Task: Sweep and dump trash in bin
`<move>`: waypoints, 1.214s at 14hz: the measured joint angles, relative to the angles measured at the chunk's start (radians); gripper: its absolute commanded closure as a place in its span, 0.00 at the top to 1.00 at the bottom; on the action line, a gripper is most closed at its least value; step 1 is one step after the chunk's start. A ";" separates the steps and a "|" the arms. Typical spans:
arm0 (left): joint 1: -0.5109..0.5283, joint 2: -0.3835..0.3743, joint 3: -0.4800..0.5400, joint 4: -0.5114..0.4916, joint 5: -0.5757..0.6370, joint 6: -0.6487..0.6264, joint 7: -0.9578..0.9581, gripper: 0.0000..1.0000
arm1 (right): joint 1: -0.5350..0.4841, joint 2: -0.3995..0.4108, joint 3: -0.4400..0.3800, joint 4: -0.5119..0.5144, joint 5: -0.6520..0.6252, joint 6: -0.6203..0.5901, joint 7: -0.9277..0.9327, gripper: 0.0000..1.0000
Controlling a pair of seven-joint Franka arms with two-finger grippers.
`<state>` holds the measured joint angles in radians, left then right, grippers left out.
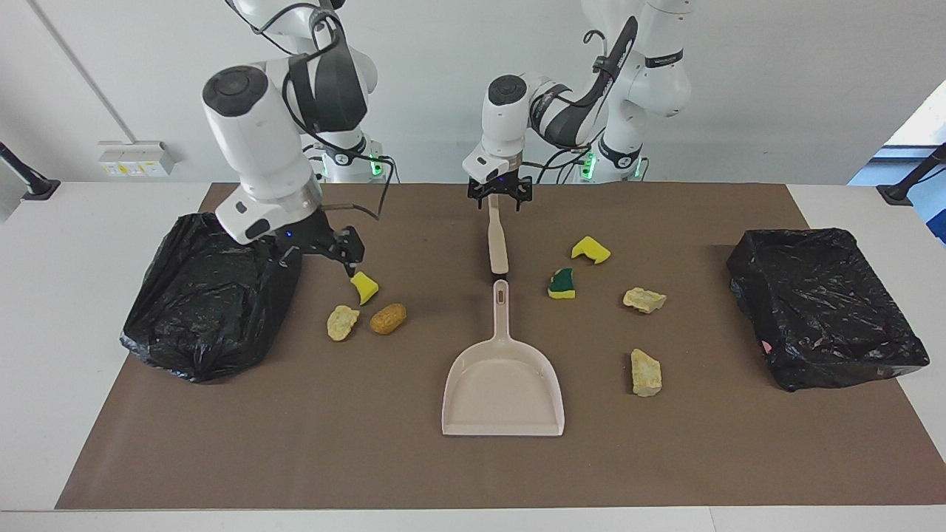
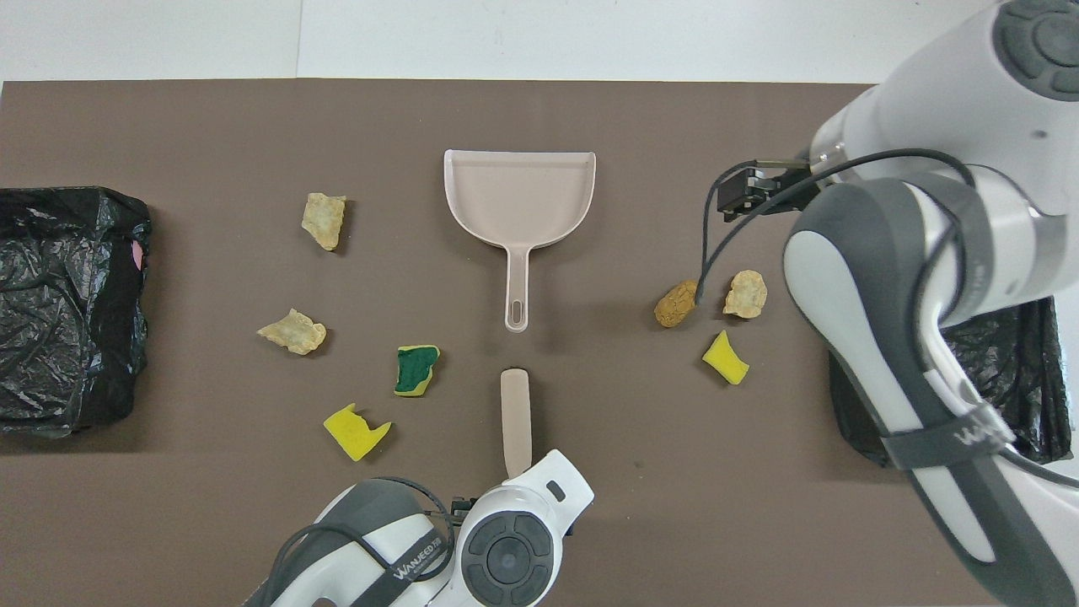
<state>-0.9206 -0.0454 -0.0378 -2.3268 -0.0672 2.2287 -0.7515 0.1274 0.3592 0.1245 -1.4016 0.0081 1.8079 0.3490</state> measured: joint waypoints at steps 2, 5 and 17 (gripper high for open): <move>-0.013 -0.002 0.000 -0.001 0.000 0.000 -0.001 0.54 | 0.032 0.068 0.044 0.040 0.000 0.024 0.103 1.00; -0.031 -0.006 -0.001 -0.006 -0.001 0.000 -0.001 0.50 | 0.115 0.117 0.058 0.053 0.007 0.035 0.192 1.00; -0.023 -0.034 0.021 0.003 -0.014 -0.179 0.154 0.00 | 0.197 0.218 0.058 0.060 0.047 0.144 0.221 1.00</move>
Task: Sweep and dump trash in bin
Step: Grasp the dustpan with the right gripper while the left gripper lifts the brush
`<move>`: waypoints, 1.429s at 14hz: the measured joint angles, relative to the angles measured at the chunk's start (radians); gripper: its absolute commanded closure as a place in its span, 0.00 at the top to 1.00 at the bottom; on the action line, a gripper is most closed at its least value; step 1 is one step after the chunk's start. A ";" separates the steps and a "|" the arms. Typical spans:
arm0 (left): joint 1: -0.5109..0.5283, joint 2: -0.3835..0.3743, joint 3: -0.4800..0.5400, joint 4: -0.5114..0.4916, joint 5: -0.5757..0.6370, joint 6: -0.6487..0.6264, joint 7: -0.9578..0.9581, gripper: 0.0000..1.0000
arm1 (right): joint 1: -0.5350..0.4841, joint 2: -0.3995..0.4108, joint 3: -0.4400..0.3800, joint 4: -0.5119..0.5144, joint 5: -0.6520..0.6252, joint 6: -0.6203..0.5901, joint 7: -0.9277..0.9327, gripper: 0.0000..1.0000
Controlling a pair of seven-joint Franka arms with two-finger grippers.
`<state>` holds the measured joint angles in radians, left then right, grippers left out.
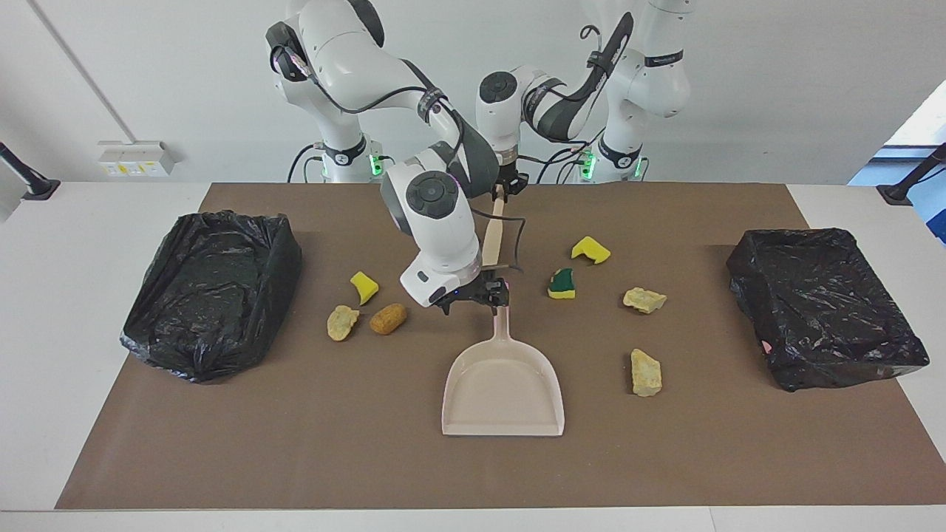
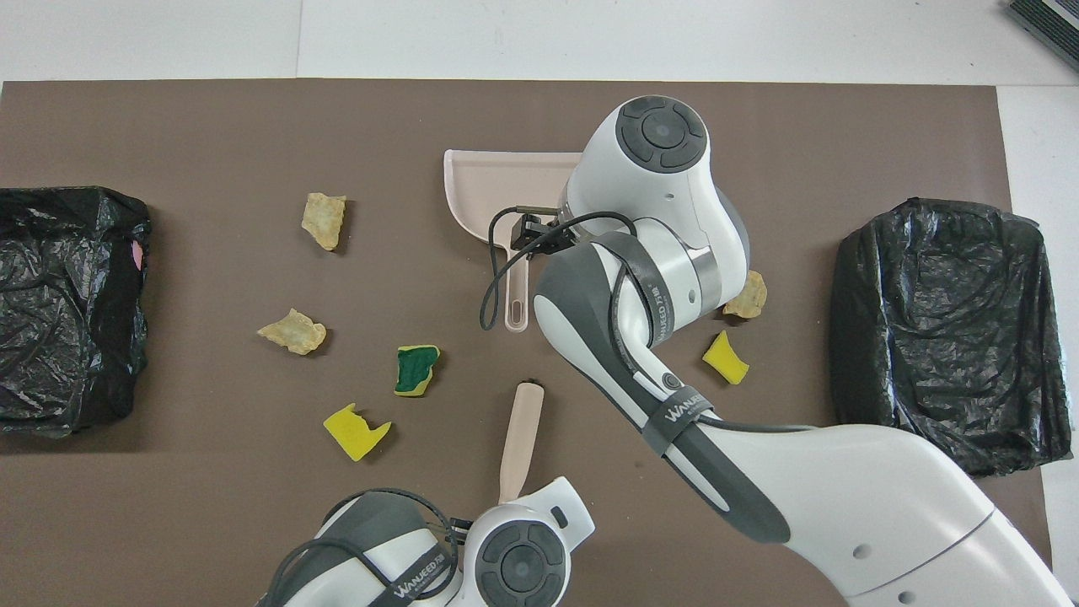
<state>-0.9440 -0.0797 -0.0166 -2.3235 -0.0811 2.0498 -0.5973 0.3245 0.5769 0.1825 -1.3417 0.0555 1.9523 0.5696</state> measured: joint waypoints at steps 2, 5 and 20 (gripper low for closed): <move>0.046 -0.028 0.010 0.004 0.000 -0.095 0.035 0.00 | 0.001 0.008 0.000 0.000 0.000 0.022 0.000 1.00; 0.187 -0.045 0.015 0.004 0.001 -0.197 0.049 0.00 | 0.012 0.035 0.001 0.000 0.001 0.066 0.000 1.00; 0.611 -0.179 0.023 0.095 0.076 -0.317 0.362 0.00 | 0.092 0.069 -0.003 -0.044 -0.007 0.111 -0.010 0.00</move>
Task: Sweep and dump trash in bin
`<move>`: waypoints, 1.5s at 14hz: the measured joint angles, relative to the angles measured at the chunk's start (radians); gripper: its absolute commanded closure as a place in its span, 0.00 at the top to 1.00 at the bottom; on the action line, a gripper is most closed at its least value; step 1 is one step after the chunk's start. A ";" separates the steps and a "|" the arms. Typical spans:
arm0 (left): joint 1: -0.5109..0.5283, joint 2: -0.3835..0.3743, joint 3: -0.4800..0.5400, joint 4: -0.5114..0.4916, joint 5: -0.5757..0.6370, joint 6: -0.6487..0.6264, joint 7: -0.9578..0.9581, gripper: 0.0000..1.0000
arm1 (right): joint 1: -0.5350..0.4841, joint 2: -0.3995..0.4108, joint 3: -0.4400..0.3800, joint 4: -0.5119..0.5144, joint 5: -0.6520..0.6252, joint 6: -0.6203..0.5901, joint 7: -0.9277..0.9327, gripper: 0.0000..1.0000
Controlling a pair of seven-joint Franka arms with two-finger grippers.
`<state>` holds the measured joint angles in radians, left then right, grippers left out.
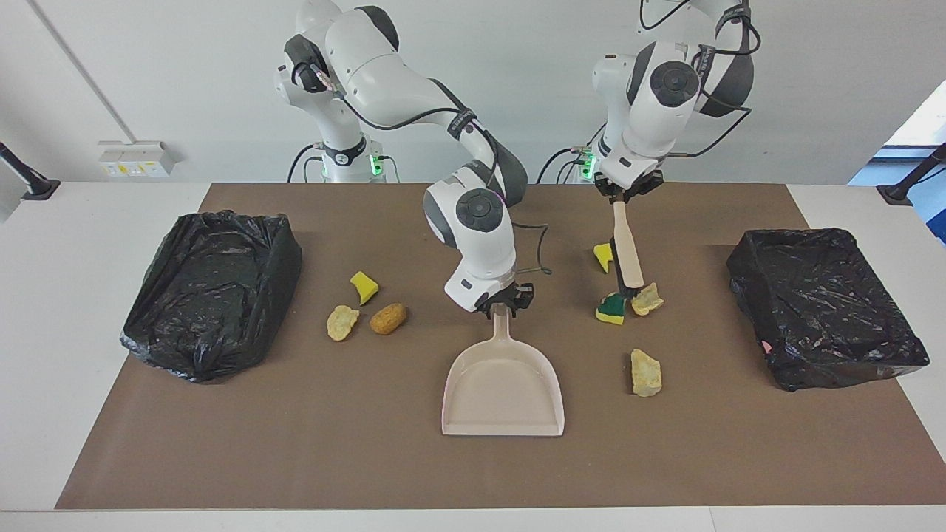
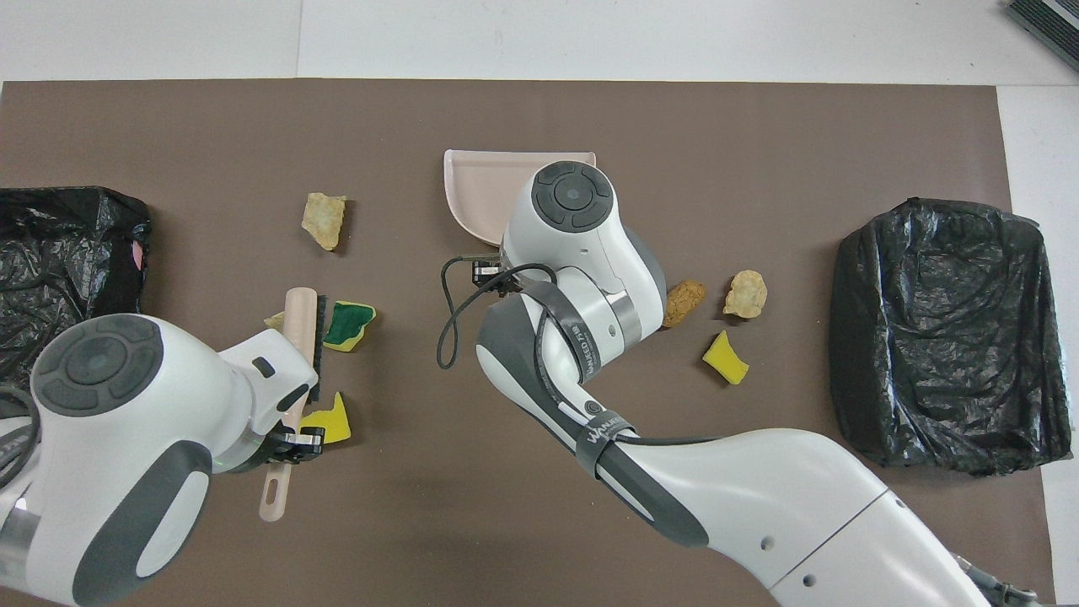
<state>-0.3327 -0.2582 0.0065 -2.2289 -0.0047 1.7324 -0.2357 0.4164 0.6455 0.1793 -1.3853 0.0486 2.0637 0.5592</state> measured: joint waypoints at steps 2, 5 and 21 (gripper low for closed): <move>0.077 0.005 0.002 0.000 0.001 0.007 0.078 0.00 | -0.003 0.000 0.000 0.000 0.000 0.000 0.000 0.00; 0.184 0.016 0.005 -0.010 0.003 0.062 0.117 0.00 | -0.008 -0.008 -0.001 0.002 0.000 0.000 -0.051 0.00; 0.248 0.583 -0.003 0.490 0.164 0.338 0.645 0.00 | -0.089 -0.329 -0.001 -0.298 -0.016 -0.294 -1.205 0.00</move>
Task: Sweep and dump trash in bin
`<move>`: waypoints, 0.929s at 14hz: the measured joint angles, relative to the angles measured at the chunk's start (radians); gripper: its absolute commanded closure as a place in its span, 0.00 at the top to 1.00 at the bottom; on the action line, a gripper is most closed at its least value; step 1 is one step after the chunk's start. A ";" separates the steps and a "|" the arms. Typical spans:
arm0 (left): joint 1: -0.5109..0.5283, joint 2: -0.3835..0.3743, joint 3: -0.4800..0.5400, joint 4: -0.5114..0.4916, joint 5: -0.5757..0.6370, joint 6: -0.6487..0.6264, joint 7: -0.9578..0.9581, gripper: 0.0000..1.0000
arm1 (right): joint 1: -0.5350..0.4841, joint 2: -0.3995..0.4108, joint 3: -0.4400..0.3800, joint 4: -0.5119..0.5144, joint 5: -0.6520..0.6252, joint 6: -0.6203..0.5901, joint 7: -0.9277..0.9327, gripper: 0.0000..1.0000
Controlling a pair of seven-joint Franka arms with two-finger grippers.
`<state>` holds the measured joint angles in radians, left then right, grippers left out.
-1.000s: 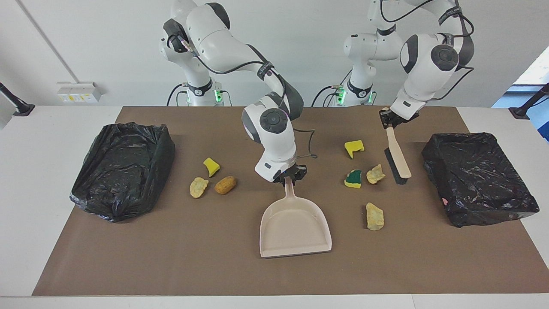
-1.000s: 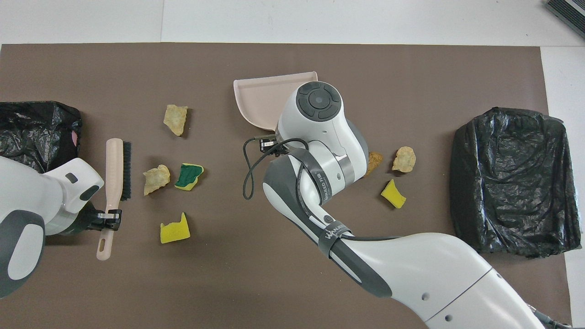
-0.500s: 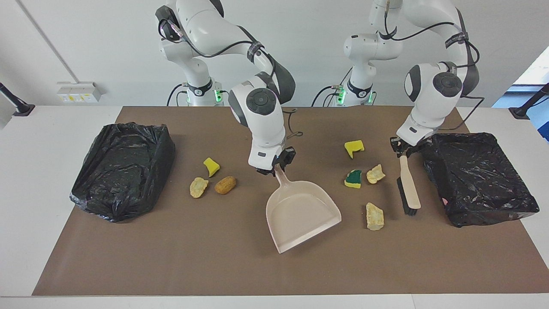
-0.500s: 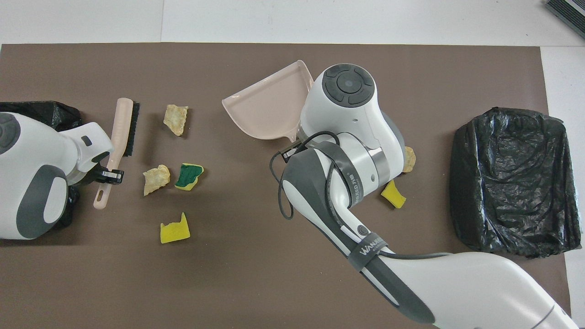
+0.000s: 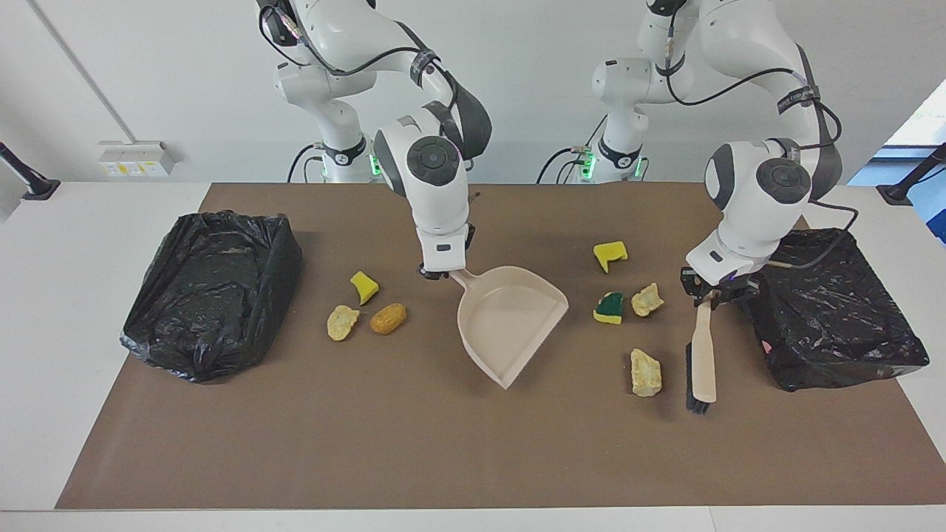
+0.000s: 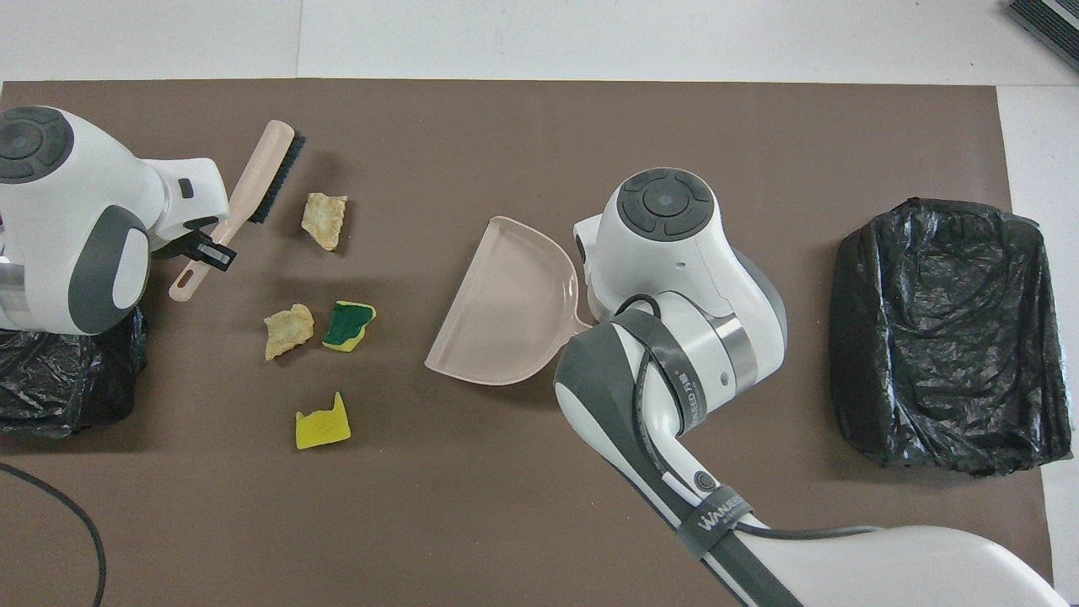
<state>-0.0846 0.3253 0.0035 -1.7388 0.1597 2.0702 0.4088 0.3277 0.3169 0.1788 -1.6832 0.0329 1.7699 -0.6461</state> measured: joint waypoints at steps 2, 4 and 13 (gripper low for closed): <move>0.000 0.054 -0.003 0.046 0.029 0.002 0.038 0.00 | 0.002 -0.028 0.001 -0.052 -0.010 0.000 -0.047 0.00; -0.001 0.075 -0.006 0.059 0.037 0.002 0.069 0.00 | 0.007 -0.061 0.004 -0.104 -0.041 0.000 -0.092 0.00; -0.017 0.009 -0.017 -0.028 0.081 -0.081 0.570 0.00 | -0.005 -0.125 0.002 -0.244 -0.065 0.066 -0.174 0.00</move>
<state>-0.1014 0.3342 -0.0135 -1.7670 0.2403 1.9895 0.9787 0.3230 0.1919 0.1809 -1.9270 -0.0324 1.8359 -0.8206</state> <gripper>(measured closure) 0.731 0.683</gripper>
